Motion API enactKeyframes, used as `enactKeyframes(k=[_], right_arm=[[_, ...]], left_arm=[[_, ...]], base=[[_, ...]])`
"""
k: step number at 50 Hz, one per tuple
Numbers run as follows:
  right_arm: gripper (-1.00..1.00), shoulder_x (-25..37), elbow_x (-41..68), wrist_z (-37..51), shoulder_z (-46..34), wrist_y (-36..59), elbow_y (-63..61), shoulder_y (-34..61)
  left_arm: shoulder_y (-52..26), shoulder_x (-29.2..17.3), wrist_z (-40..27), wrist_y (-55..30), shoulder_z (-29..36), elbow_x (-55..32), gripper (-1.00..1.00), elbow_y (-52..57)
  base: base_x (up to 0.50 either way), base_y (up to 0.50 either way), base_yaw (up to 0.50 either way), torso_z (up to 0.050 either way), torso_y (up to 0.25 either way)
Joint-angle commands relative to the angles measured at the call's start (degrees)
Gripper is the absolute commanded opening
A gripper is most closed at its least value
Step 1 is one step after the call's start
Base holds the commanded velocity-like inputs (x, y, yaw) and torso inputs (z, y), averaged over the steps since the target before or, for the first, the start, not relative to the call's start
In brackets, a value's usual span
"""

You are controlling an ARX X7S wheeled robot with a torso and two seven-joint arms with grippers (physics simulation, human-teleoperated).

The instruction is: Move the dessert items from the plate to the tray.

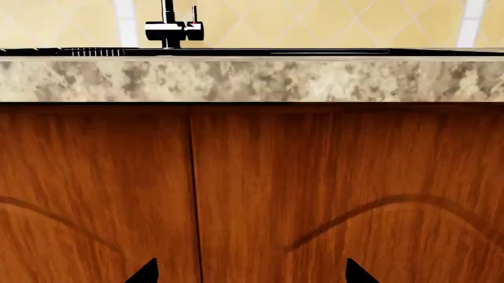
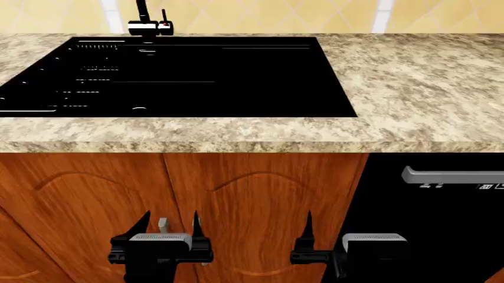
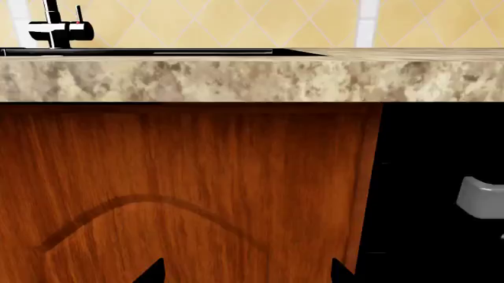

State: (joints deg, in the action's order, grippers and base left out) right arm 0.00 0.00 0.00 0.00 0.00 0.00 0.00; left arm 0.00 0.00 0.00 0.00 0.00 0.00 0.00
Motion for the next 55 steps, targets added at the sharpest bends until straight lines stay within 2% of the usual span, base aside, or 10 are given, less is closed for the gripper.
enactKeyframes(k=[1,4,19,30,43,55], right_arm=[[1.00,0.91,0.35,1.26,-1.42,0.33,0.27,0.37],[1.00,1.68,-2.19,3.46,-3.46,-1.12,1.20,1.25],[1.00,4.39,-5.08,4.92,-8.34,-3.02,-1.99,-0.02],[1.00,4.83,-4.48,7.23,-7.98,-2.93,-2.24,0.38],[1.00,6.70,-15.16,15.62,-8.45,-4.37,-10.24,-1.02],[1.00,7.26,-14.49,16.19,-9.51,-4.60,-9.77,-0.91]], left_arm=[[0.01,-1.19,0.00,0.63,0.76,-1.74,1.00,-0.87],[0.72,-2.79,1.57,2.35,0.38,-4.15,1.00,-2.86],[2.40,-6.02,0.21,3.57,3.16,-0.52,1.00,-2.04],[2.51,-6.68,-0.53,1.60,3.78,-1.08,1.00,-0.72],[3.20,-7.41,-1.13,0.36,4.26,-1.84,1.00,1.30],[3.54,-8.10,-1.40,-0.66,5.11,-2.32,1.00,2.30]], base=[[0.00,0.00,0.00,0.000,0.000],[0.00,0.33,0.00,0.000,0.000],[0.00,0.50,0.00,0.000,0.000],[0.00,0.50,0.00,0.000,0.000],[0.00,0.50,0.00,0.000,0.000],[0.00,0.50,0.00,0.000,0.000]])
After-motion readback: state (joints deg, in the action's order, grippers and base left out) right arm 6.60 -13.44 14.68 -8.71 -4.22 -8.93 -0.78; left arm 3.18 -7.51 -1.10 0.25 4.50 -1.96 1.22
